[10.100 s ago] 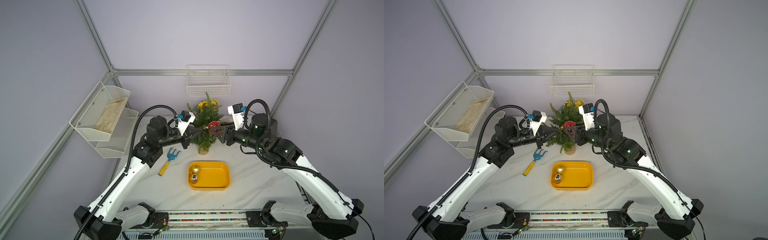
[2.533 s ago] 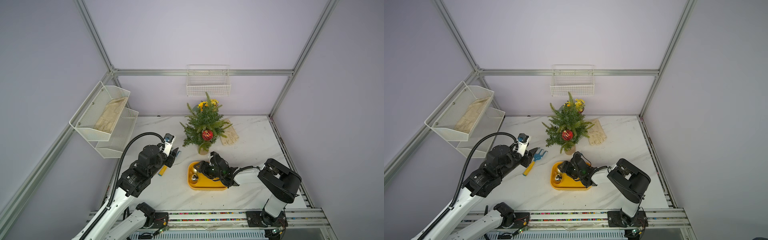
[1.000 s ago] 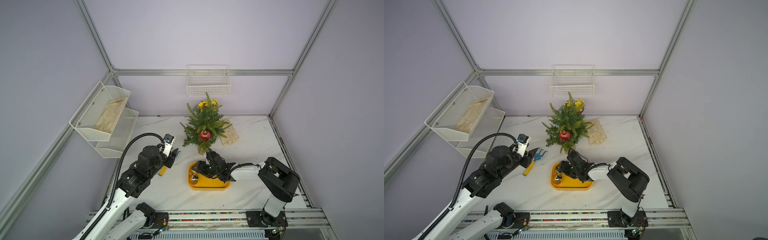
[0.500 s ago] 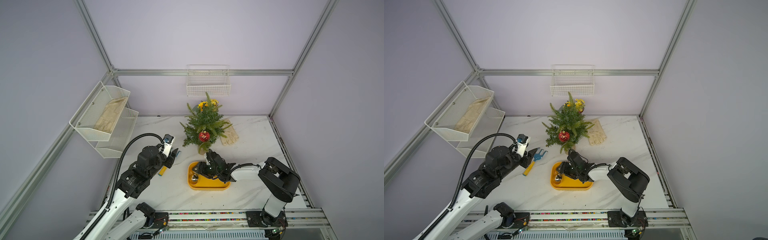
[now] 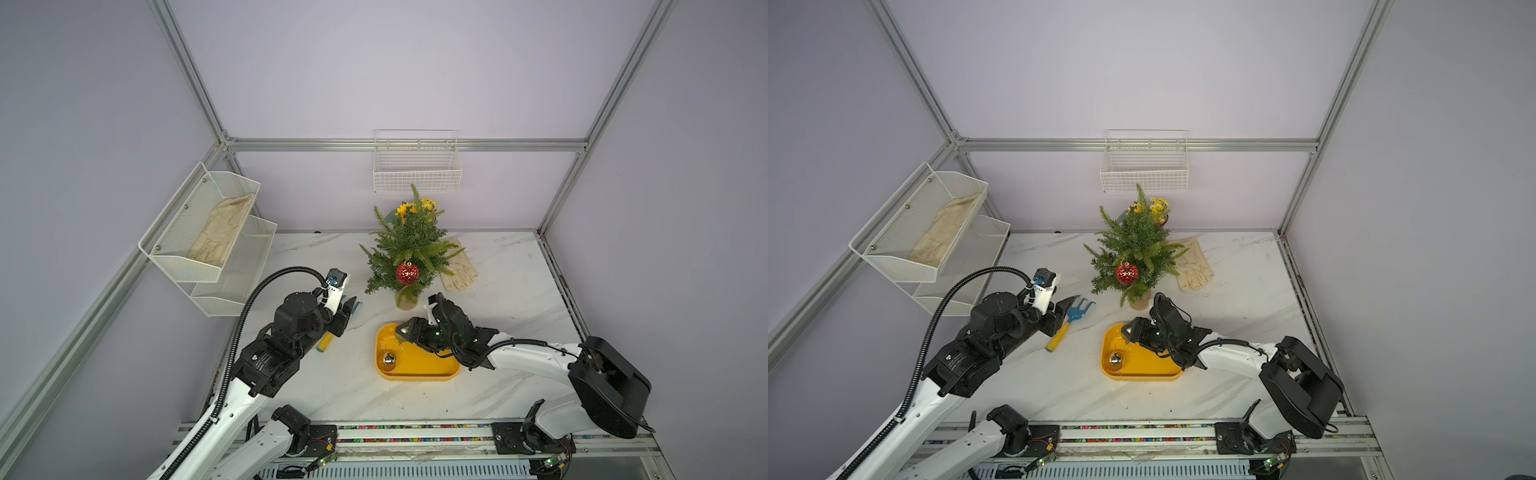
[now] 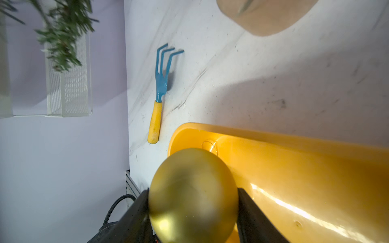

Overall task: Decorate the small christmas tree with ornaments
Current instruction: Pick up an ornament from the container.

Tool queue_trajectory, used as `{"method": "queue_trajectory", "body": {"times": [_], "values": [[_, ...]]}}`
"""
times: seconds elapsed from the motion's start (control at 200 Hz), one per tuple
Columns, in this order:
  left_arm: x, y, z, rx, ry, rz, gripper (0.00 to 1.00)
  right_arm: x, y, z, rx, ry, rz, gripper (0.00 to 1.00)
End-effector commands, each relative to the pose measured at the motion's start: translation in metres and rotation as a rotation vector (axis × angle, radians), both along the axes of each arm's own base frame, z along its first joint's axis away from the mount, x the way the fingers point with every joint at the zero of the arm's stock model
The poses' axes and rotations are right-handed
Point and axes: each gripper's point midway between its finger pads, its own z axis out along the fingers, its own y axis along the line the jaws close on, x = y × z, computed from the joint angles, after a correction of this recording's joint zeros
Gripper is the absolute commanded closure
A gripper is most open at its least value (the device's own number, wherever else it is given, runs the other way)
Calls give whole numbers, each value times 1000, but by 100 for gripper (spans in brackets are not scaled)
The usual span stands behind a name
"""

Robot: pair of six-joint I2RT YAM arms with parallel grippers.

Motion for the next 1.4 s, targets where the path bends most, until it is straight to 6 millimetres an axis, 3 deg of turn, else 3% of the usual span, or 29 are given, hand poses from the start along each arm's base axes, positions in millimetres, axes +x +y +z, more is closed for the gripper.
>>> {"method": "queue_trajectory", "body": {"times": [0.0,0.53,0.805,0.85,1.06,1.395], "values": [[1,-5,-5,-2,-17,-23,47,-2,-23,7,-44,-26,-34,39],[2,-23,-1,-39,-12,-102,47,-2,-77,96,-99,-224,-131,39],[6,-22,4,-30,-31,-92,47,9,-115,154,-174,-339,-218,38],[7,-21,3,-26,-32,-88,47,9,-124,156,-207,-337,-227,38],[8,-19,2,-12,-37,-78,46,24,-148,208,-248,-456,-290,38],[9,-17,-10,27,-21,-73,46,64,-171,258,-332,-585,-358,37]]}}
